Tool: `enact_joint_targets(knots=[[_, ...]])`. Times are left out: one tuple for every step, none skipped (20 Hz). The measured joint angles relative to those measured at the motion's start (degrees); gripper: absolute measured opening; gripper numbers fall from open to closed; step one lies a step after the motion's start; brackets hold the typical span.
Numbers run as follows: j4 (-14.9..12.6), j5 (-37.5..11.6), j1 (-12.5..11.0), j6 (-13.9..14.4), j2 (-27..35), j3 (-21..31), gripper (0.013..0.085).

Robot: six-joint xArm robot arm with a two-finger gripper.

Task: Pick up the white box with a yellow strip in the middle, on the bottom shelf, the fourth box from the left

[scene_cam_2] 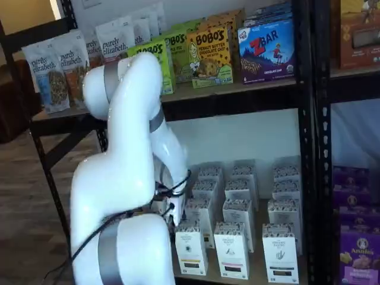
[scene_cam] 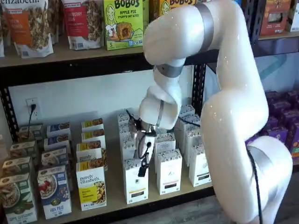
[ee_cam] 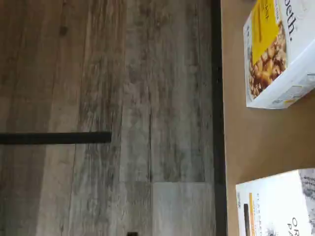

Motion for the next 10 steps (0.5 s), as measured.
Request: enact_joint_targets(knots=[[-1.21,-0.11,-0.02,1.12,0.10,-0.01,0.0850],[-4.55,-0.55,-0.12,3.93,0.67,-0.21,0.0850],[-5.85,-0.89,-0.17,5.05,1.16,-0.37,0.0850],[-6.32,-1.23,-0.18,5.40,1.63,-0.58,0.0850],[-6.38,-1.46,-0.18,5.40,2.06,-0.77,0.0850],[-6.26,-1.75,-0.18,5.23,2.50,-0.99,0.0850],[-5.70,-2.40,-0.09,4.73,2.98,-1.11,0.0850],[-4.75,-3.07,0.06,3.91,3.33,-1.20,0.0850],[-2.94,-3.78,0.26,2.30,3.76,-1.40,0.0850],[-1.13,-4.43,0.44,0.78,4.11,-1.61,0.0850]])
